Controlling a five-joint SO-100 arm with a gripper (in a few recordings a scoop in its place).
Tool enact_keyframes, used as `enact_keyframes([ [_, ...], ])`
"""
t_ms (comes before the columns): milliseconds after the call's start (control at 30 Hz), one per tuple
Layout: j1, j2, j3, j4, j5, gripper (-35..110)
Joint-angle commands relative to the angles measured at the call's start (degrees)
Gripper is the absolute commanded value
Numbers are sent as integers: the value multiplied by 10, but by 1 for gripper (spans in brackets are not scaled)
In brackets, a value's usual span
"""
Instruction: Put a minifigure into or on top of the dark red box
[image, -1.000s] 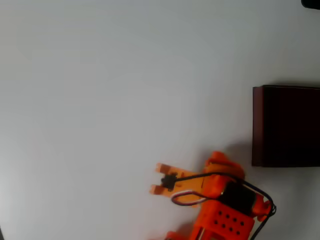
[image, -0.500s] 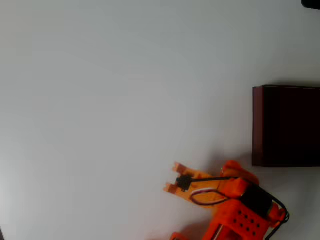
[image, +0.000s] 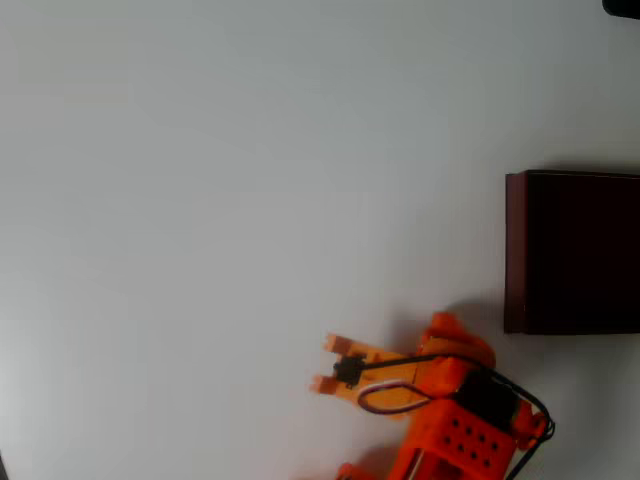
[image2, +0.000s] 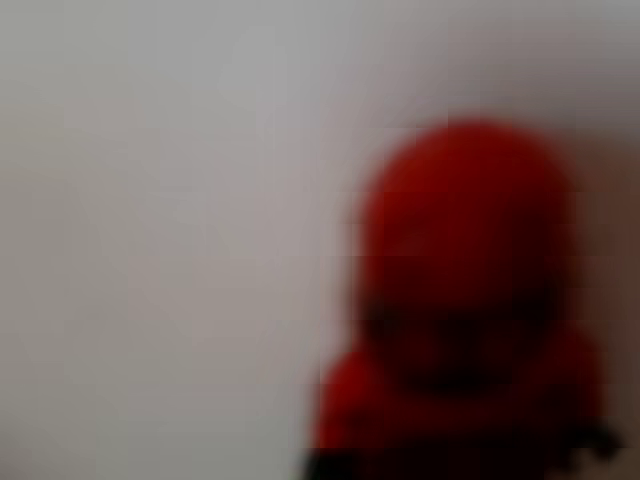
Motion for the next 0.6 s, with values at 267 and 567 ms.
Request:
enact_keyframes([
  [267, 10, -19, -5, 8, -13, 37],
  [567, 10, -60, -21, 9, -18, 35],
])
